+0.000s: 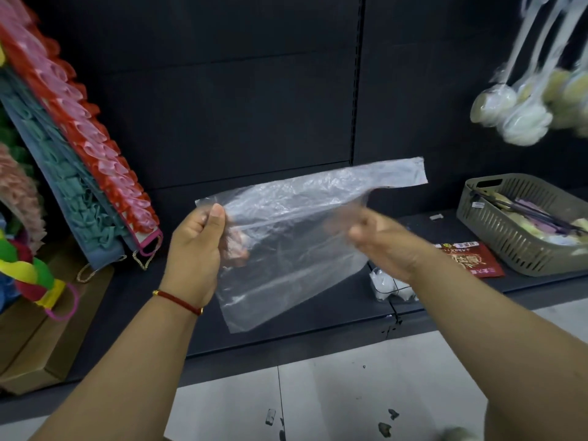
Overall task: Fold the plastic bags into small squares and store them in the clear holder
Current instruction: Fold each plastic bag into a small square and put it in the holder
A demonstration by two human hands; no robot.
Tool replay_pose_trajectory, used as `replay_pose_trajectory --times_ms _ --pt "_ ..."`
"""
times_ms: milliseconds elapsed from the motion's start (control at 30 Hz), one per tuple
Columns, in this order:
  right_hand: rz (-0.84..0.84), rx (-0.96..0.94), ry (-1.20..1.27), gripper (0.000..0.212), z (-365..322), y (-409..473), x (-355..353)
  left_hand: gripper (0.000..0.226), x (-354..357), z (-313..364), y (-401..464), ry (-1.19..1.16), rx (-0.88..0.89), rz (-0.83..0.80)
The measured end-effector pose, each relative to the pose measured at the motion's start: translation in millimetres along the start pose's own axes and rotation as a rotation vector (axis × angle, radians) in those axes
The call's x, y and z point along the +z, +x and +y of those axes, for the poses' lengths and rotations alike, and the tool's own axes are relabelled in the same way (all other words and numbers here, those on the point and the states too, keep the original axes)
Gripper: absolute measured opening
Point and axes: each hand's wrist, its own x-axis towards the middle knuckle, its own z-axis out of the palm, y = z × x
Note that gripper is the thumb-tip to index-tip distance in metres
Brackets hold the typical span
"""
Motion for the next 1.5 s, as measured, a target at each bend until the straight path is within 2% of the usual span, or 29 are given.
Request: replay_pose_trajectory --times_ms 33,100,167,233,267,333,367,500,600,733,867,1000,1100,1167,1267,1367,1500 --pt "-0.015 0.031 -0.085 0.066 5.2 -0.2 5.0 0.038 0.6 -3.0 0.2 0.002 -0.002 0.004" --pt "0.029 0.028 -0.163 0.031 7.1 -2.3 11.0 0.038 1.0 -8.2 1.3 0.042 0.021 0.046" --pt "0.086 0.008 -0.096 0.018 4.9 -2.8 11.6 0.037 -1.2 -13.0 3.1 0.092 0.02 0.119" --pt "0.132 -0.015 -0.008 0.018 0.9 -2.5 10.4 0.037 -4.4 -14.9 5.9 0.064 -0.087 0.124" --pt "0.152 -0.017 -0.001 0.02 -0.8 -2.4 9.8 0.037 -5.2 -14.9 5.9 0.008 -0.184 0.057" --pt "0.188 -0.015 -0.016 0.024 -1.9 -2.1 7.6 0.061 -6.6 -17.7 4.2 -0.043 -0.341 -0.101" --pt "0.201 -0.012 -0.018 0.024 -2.0 -1.9 6.7 0.074 -5.9 -19.7 2.1 -0.027 -0.373 -0.128" --pt "0.266 0.008 0.013 0.017 -0.7 -2.1 4.5 0.088 -0.8 -22.0 -4.9 -0.042 -0.291 -0.068" --pt "0.352 -0.007 0.079 0.037 0.9 -0.7 2.8 0.063 -3.4 -20.8 -3.2 -0.004 -0.245 -0.038" --pt "0.369 -0.069 -0.026 0.063 4.0 -1.6 -1.6 0.03 -3.2 -23.5 -3.0 0.024 -0.255 -0.048" --pt "0.291 -0.084 -0.191 0.043 1.8 -3.6 -1.2 0.023 -3.4 -25.7 -0.4 -0.006 -0.255 0.001" --pt "0.352 -0.063 -0.351 0.034 2.8 -3.4 -2.0 0.027 -6.2 -25.4 1.4 0.031 -0.249 -0.039" --pt "0.394 -0.068 -0.444 0.028 -1.1 -4.1 -1.6 0.03 -10.6 -25.2 2.5 0.161 -0.192 -0.074" --pt "0.408 -0.075 -0.549 0.021 -3.7 -4.1 -1.8 0.024 -11.8 -23.8 1.8 0.311 -0.121 -0.056" --pt "0.41 -0.069 -0.661 0.009 -7.3 -4.7 0.3 0.011 -10.7 -24.1 2.1 0.416 -0.053 -0.032" --pt "0.442 -0.084 -0.732 0.015 -5.7 -3.4 0.1 0.014 -9.6 -24.7 4.7 0.459 -0.005 -0.037" --pt "0.445 -0.096 -0.686 0.019 -7.3 -3.3 4.2 0.017 -3.4 -23.3 2.5 0.28 -0.049 -0.052"
